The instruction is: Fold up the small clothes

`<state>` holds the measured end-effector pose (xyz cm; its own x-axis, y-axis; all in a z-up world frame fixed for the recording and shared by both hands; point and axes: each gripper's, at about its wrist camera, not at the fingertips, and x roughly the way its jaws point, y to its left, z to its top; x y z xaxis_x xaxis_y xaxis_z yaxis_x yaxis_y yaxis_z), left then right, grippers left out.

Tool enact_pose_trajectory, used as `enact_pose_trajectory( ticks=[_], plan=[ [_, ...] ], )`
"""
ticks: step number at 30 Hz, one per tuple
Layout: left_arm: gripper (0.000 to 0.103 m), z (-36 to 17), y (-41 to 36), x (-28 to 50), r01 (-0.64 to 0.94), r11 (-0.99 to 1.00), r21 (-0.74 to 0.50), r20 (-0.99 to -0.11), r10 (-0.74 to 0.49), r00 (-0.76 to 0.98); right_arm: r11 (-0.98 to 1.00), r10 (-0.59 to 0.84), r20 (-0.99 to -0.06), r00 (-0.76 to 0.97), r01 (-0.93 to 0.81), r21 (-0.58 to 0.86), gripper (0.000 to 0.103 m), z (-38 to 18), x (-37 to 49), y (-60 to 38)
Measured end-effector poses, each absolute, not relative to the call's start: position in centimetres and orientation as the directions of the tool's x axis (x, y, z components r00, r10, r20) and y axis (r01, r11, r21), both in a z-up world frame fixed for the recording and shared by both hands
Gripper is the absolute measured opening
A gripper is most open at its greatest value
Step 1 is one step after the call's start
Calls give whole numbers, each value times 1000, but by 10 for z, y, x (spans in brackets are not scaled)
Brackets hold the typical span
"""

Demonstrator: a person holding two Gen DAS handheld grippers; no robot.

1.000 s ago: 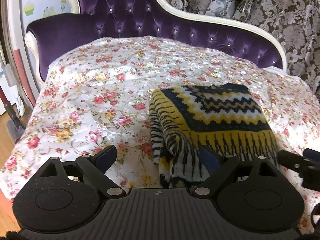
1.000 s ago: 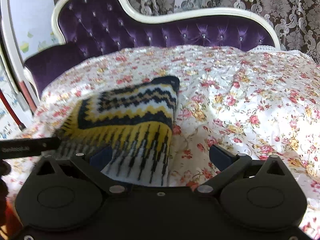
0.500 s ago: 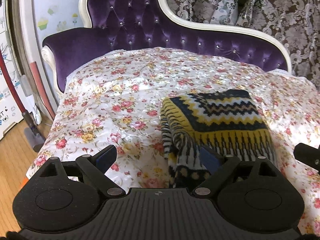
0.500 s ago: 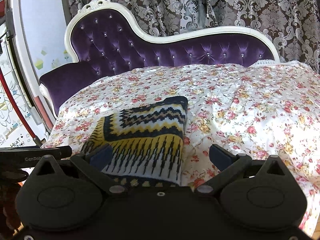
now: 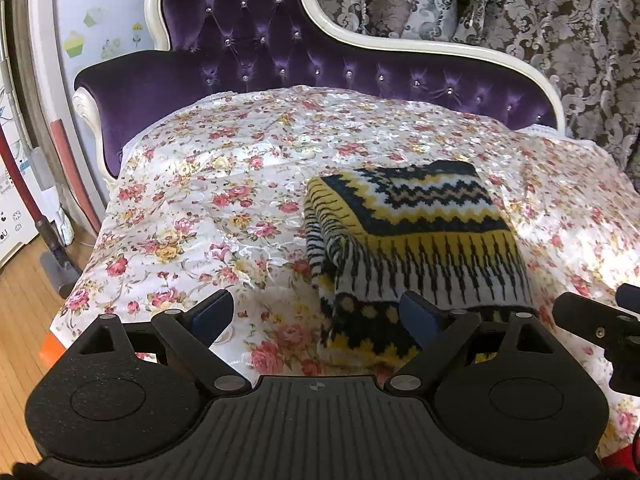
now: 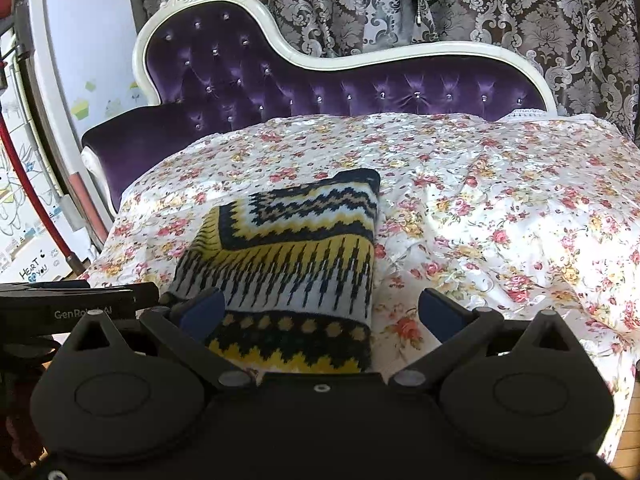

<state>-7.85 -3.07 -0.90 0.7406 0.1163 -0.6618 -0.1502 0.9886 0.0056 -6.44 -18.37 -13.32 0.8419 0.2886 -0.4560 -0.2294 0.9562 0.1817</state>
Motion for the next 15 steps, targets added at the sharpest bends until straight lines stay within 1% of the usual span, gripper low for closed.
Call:
enact_pose_trajectory(
  ticks=[15],
  plan=[
    [91, -9, -29, -83, -147, 989, -2, -668, 108, 736, 958, 284, -473, 834, -229, 171, 103, -134, -66, -180]
  ],
)
